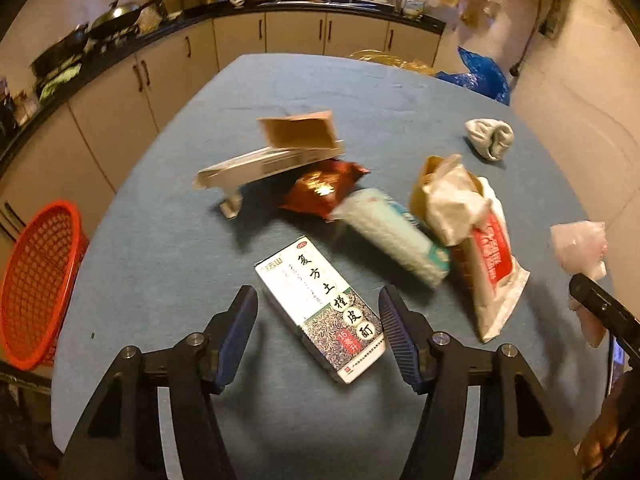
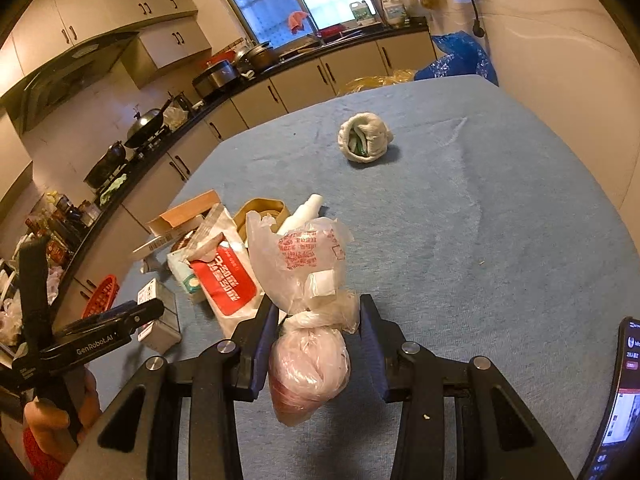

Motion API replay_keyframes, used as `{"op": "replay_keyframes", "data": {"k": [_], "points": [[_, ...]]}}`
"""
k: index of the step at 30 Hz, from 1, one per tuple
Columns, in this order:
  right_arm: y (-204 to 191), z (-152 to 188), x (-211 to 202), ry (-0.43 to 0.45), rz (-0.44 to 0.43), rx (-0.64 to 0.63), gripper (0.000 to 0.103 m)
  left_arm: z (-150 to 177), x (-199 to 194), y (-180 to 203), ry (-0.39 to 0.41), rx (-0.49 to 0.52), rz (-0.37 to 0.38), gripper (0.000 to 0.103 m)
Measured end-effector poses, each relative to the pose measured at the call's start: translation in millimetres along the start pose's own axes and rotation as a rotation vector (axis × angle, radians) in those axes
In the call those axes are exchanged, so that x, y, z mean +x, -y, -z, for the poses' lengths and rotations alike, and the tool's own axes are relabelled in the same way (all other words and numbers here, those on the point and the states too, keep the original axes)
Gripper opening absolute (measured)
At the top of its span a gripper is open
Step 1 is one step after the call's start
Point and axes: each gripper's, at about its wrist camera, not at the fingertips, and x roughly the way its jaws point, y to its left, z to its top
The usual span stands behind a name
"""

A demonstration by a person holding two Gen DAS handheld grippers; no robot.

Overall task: Collect trash
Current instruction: 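Grasp the white plastic bag bundle with the right gripper while the left grasps the medicine box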

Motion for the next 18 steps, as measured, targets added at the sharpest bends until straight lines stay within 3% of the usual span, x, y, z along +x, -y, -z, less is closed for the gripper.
{"op": "replay_keyframes", "data": {"k": [3, 13, 14, 15, 18], "points": [[-4, 0, 0, 0.001, -0.006, -0.005, 0.044, -1, -7, -13, -0.004, -0.065, 0.077, 0.062], [-12, 2, -2, 0.004, -0.017, -0.019, 0.044, -2, 8, 6, 0.002, -0.032, 0.005, 0.063], [-13, 2, -3, 0.004, -0.019, -0.022, 0.044, -4, 11, 9, 0.001, -0.023, -0.005, 0.062], [-14, 3, -3, 0.003, -0.02, -0.025, 0.044, -4, 13, 10, 0.003, -0.016, -0.015, 0.054], [-16, 3, -4, 0.002, -0.024, -0.031, 0.044, -1, 15, 7, 0.014, -0.012, -0.004, 0.051]]}}
